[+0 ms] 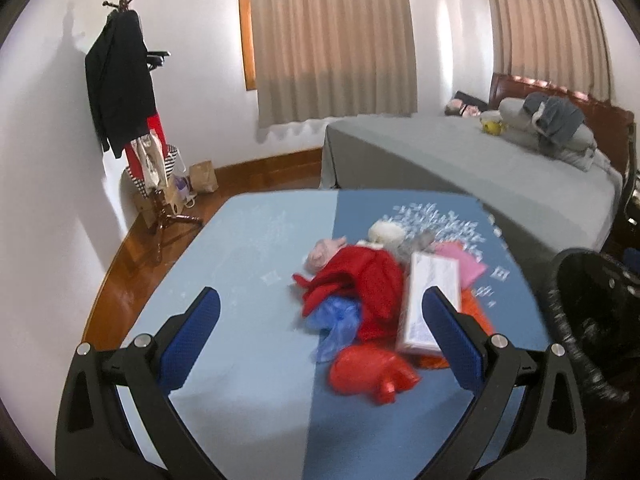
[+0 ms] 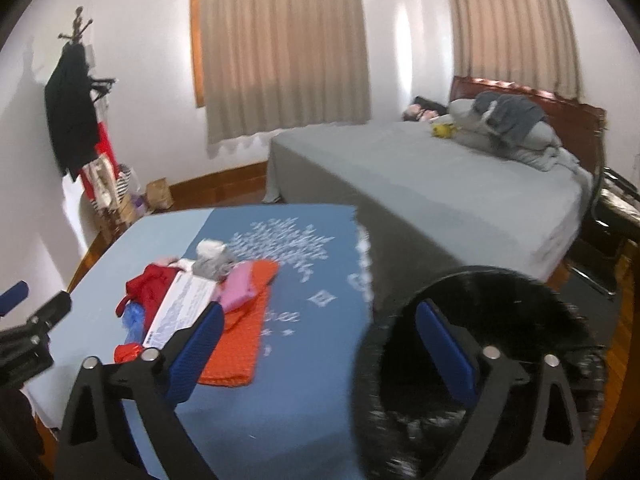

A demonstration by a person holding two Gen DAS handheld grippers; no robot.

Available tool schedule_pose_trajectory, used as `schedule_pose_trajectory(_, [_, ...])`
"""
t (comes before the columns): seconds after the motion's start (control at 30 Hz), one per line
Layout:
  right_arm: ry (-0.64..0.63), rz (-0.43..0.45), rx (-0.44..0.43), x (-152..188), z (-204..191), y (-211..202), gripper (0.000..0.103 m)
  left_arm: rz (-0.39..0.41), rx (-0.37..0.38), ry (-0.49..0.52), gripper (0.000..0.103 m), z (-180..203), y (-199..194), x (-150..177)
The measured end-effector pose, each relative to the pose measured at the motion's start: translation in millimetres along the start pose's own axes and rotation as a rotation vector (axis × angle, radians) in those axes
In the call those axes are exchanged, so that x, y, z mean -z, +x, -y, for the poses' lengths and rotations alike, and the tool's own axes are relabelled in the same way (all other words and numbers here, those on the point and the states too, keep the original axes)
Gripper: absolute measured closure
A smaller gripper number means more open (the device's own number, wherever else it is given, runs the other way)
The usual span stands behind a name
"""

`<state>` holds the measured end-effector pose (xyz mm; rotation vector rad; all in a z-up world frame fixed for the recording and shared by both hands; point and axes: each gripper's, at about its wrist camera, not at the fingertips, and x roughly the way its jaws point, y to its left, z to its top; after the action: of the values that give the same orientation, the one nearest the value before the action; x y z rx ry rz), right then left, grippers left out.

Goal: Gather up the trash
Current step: 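Move the right tool to the white printed box while the left tool approaches the red plastic bag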

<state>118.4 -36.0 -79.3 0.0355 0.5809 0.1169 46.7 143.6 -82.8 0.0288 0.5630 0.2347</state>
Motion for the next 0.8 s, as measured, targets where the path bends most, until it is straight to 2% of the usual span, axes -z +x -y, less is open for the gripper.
schedule_pose_trajectory(0.37, [-0.046, -0.037, -0.097, 14.0, -66.0, 40.0, 0.016, -0.030, -0.062, -0.032, 0.005, -51.0, 34.0, 26.4])
schedule_pose_trajectory(0.8, [-0.137, -0.144, -0.110, 37.7, -123.5, 78.5, 0.015, -0.055, -0.107, -0.070, 0.005, -84.9, 42.5, 30.9])
